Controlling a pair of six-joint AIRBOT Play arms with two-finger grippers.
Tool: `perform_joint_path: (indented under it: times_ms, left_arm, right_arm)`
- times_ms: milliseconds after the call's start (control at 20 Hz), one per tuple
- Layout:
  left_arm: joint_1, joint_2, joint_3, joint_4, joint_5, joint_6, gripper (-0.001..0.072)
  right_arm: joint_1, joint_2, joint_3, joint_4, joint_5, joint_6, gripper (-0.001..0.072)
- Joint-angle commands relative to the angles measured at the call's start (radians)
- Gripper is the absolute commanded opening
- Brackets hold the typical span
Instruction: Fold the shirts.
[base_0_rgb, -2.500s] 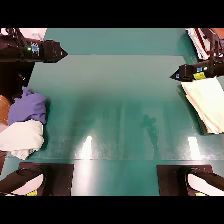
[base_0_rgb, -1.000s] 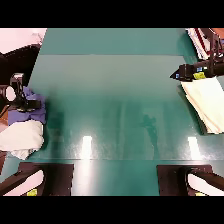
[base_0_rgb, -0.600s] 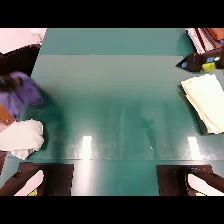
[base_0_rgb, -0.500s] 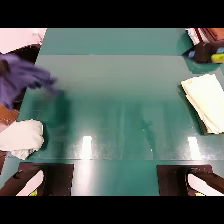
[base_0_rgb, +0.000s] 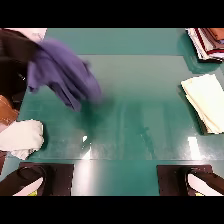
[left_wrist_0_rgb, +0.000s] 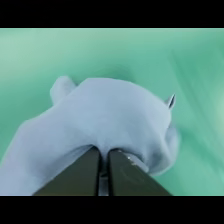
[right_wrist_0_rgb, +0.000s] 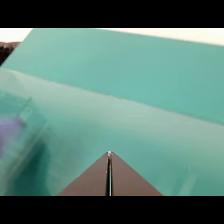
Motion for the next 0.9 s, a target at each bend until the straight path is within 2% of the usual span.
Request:
perform_joint_path:
  times_ms: [0, 100, 150, 200, 250, 400, 550, 700, 850]
  left_arm:
    - [-0.243, -0.171, 0.012, -0.035, -0.077, 0.001, 0.0025]
    - [-0.354, -0.281, 0.012, -0.1, 0.002, 0.021, 0.0027]
    - [-0.395, -0.327, 0.012, -0.129, 0.053, 0.063, 0.0125]
    - [-0.426, -0.366, 0.013, -0.136, 0.102, 0.098, 0.0446]
    - [-0.435, -0.389, 0.013, -0.119, 0.125, 0.099, 0.0556]
    - [-0.358, -0.381, 0.013, 0.011, 0.038, 0.076, 0.054]
    - [-0.159, -0.362, -0.005, 0.048, -0.067, 0.048, 0.054]
    - [0.04, -0.346, -0.128, -0.043, -0.002, 0.006, 0.054]
    - [0.158, -0.342, -0.352, -0.254, 0.142, 0.01, 0.054]
  right_arm:
    - [0.0, 0.001, 0.034, -0.001, 0.032, 0.0, 0.0015]
    - [0.0, 0.001, 0.034, -0.001, 0.056, 0.0, 0.0015]
    - [0.0, 0.001, 0.034, -0.001, 0.063, 0.0, 0.0015]
    - [0.0, 0.001, 0.034, -0.001, 0.067, 0.0, 0.0015]
    - [0.0, 0.001, 0.034, -0.001, 0.068, 0.0, 0.0015]
    - [0.0, 0.001, 0.034, -0.001, 0.069, 0.0, 0.0015]
    - [0.0, 0.0, 0.034, -0.001, 0.069, 0.0, 0.0015]
    - [0.0, 0.0, 0.034, -0.001, 0.071, 0.0, 0.0015]
    - [0.0, -0.001, 0.034, -0.002, 0.069, 0.0, 0.0015]
